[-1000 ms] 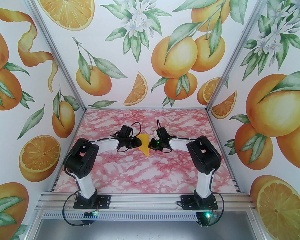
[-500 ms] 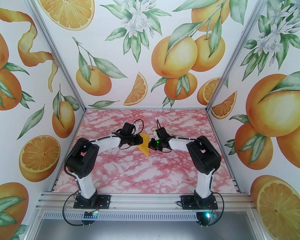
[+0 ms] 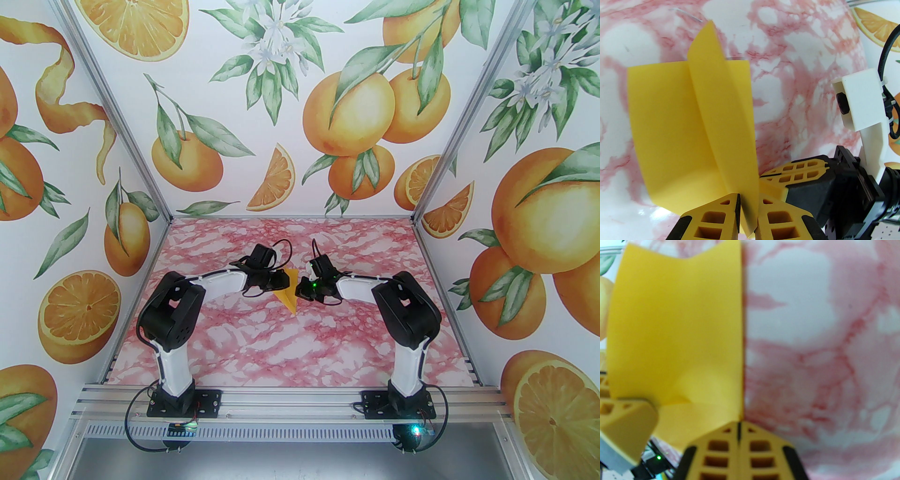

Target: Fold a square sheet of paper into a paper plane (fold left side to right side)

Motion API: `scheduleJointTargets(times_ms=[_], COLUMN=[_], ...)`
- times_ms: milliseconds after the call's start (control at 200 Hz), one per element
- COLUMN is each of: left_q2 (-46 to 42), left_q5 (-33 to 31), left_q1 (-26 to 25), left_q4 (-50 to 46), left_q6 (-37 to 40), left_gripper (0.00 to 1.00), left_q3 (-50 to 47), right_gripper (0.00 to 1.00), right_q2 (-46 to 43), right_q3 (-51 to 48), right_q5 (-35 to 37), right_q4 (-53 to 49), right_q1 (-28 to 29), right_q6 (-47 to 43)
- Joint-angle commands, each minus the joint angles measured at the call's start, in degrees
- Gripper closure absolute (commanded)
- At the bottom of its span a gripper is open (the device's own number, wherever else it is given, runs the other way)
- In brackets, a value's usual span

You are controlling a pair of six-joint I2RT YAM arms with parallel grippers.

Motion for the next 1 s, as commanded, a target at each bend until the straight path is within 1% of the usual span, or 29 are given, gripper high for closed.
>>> scheduleJointTargets(times_ms=[0, 195, 275, 400, 540, 645, 836, 941, 996], left_q2=[1.02, 2.19, 1.88, 0.12, -2.09, -3.50, -4.18, -4.61, -4.74], left_q5=[-0.41, -0.66, -1.36, -3.17, -4.51, -4.79, -4.85, -4.94, -4.94], left_q1=[-0.41, -0.83, -0.86, -0.35, 0.96, 1.47, 1.68, 1.78, 1.88], left_q4=[-1.49, -2.08, -2.78, -5.04, -7.68, -8.49, -8.86, -9.09, -9.14], left_q6=[-0.22, -0.58, -0.63, 0.57, 2.03, 2.53, 2.59, 2.55, 2.63], left_gripper=[0.82, 0.83, 0.81, 0.75, 0.71, 0.71, 0.75, 0.75, 0.78], left_q3=[1.80, 3.10, 3.16, 2.90, 2.41, 1.85, 1.80, 1.75, 1.71], right_gripper=[0.97, 0.97, 0.97, 0.97, 0.98, 0.98, 0.98, 0.98, 0.98], right_q2=[1.53, 1.51, 1.50, 1.41, 1.64, 1.57, 1.57, 1.58, 1.57], right_q3=[0.42, 0.40, 0.30, 0.24, 0.19, 0.08, -0.02, -0.02, 0.05], right_q5=[0.48, 0.51, 0.46, 0.61, 0.55, 0.61, 0.59, 0.57, 0.61], right_q4=[-0.83, -0.57, -0.61, -0.75, -0.66, -0.53, -0.48, -0.57, -0.65], right_q1=[0.93, 1.03, 1.06, 1.03, 1.04, 1.01, 1.04, 1.07, 1.06], right_q6=[-0.65, -0.48, -0.56, -0.66, -0.58, -0.49, -0.48, -0.57, -0.57])
